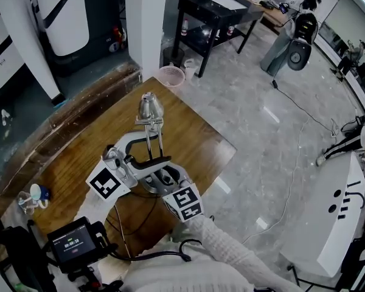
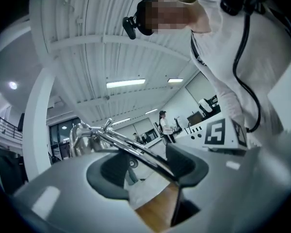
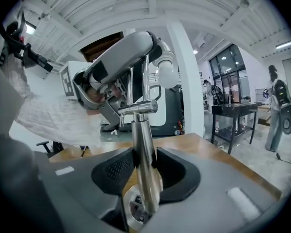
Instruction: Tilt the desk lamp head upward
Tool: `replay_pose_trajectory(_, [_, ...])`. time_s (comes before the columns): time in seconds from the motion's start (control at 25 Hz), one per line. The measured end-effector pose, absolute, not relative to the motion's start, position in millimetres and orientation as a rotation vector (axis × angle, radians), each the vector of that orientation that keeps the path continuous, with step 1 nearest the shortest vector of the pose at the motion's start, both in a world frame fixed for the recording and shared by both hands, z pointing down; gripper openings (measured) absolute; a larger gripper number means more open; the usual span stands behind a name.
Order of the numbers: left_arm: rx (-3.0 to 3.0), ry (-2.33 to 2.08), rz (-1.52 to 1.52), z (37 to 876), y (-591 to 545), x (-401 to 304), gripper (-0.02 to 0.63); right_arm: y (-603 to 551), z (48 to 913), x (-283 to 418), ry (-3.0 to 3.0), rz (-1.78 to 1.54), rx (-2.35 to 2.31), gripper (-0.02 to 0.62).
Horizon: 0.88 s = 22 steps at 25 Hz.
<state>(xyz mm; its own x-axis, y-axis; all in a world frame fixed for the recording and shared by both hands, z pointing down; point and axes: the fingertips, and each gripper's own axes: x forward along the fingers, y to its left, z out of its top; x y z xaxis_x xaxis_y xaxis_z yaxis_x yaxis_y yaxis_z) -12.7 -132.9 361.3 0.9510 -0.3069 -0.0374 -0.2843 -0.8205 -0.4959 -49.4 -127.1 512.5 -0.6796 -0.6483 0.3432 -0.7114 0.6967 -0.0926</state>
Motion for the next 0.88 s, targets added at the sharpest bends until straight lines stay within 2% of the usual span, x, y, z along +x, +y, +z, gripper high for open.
replay_pose_trajectory(0.24, [-2.822, 0.434, 0.073, 354.2, -119.8, -13.0, 0.186, -114.2, 506.1, -48.8, -2.616, 0.298, 1.049, 0.133])
replay_pose_trajectory(0.56, [-3.195, 0.552, 0.546, 330.0, -124.2, -50.2, 0.216, -96.7, 493.6, -47.6, -2.604, 0.303, 1.069, 0.146])
replay_pose_trajectory(0.68, [-3.256, 0.656, 0.548, 349.0, -120.9, -66.4, 0.22, -95.1, 488.4, -37.8, -2.625, 0.293, 1.103, 0.176])
replay_pose_trajectory(0.88, [-3.243, 0.918, 0.436, 394.6, -102.5, -82.0, 0.223, -88.7, 488.6, -19.5, -2.623, 0.231, 1.173, 0.184])
